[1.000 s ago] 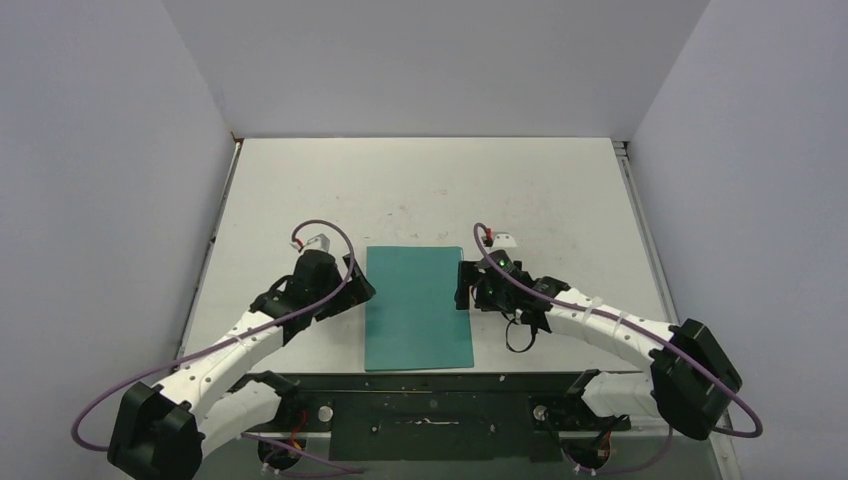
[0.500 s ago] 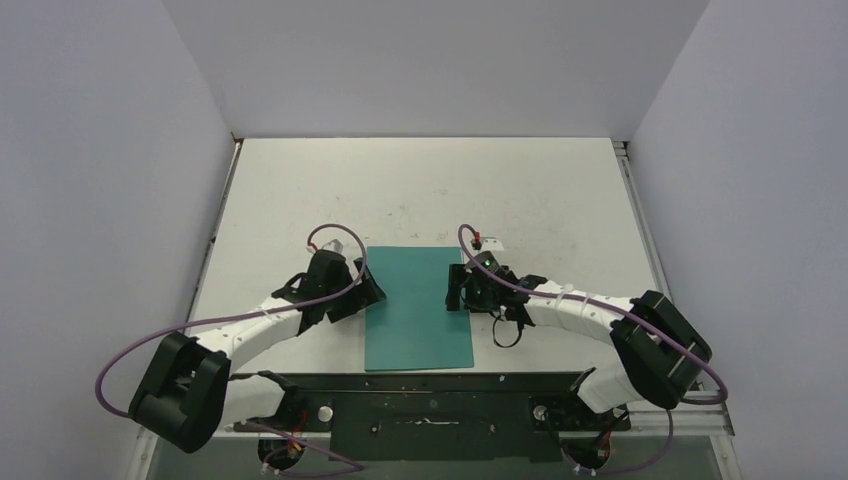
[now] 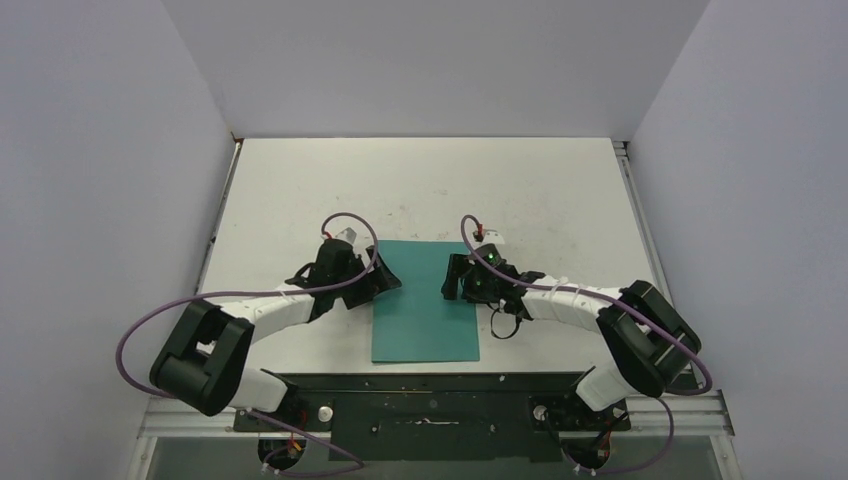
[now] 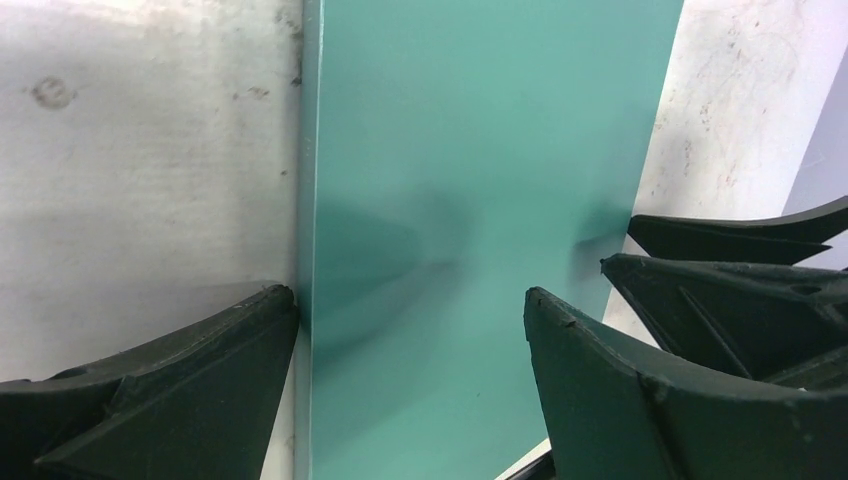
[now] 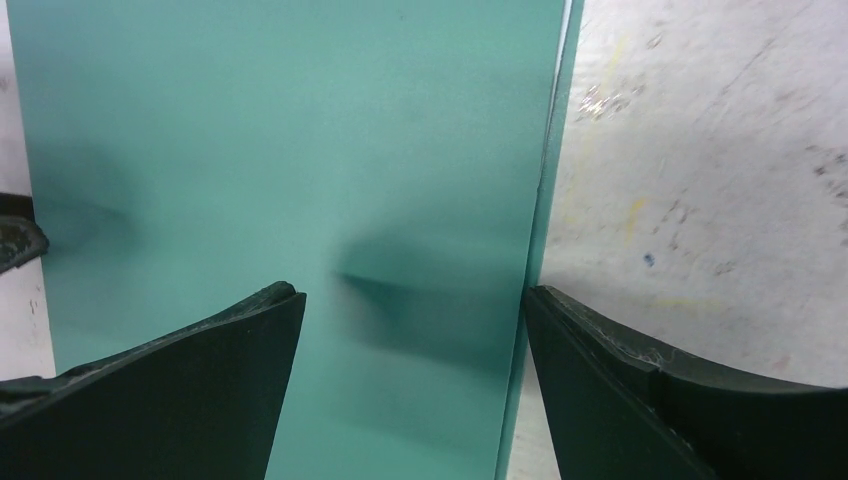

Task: Put the files into the folder

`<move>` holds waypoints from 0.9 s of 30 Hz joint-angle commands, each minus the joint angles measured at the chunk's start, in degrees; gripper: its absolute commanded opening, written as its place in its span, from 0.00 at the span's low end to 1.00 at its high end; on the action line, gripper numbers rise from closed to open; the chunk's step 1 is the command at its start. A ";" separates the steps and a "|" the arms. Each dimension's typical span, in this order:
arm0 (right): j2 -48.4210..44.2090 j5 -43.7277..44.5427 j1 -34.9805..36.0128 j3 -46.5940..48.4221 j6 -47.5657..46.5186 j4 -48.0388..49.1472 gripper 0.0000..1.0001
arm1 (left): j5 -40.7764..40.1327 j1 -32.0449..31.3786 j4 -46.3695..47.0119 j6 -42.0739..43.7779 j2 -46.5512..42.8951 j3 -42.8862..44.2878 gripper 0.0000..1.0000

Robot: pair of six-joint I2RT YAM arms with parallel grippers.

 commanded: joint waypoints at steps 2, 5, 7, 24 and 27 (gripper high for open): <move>2.47 -3.88 -2.48 -0.33 0.02 2.74 0.83 | 3.26 -0.48 1.90 -0.57 5.29 2.37 0.83; 2.98 -4.53 -4.10 0.26 -0.72 2.71 0.83 | 3.49 -0.74 1.95 -0.55 6.77 3.84 0.82; 3.31 -5.31 -5.02 0.85 -1.35 2.39 0.83 | 3.43 -0.75 1.57 -0.27 7.52 4.82 0.82; -15.29 7.49 -8.78 9.31 -10.71 -16.45 0.98 | -6.49 -0.05 -20.49 6.79 -7.33 16.00 0.96; -20.81 8.40 -8.83 10.53 -12.86 -18.78 0.96 | -7.08 -0.07 -24.23 8.95 -11.90 18.07 0.97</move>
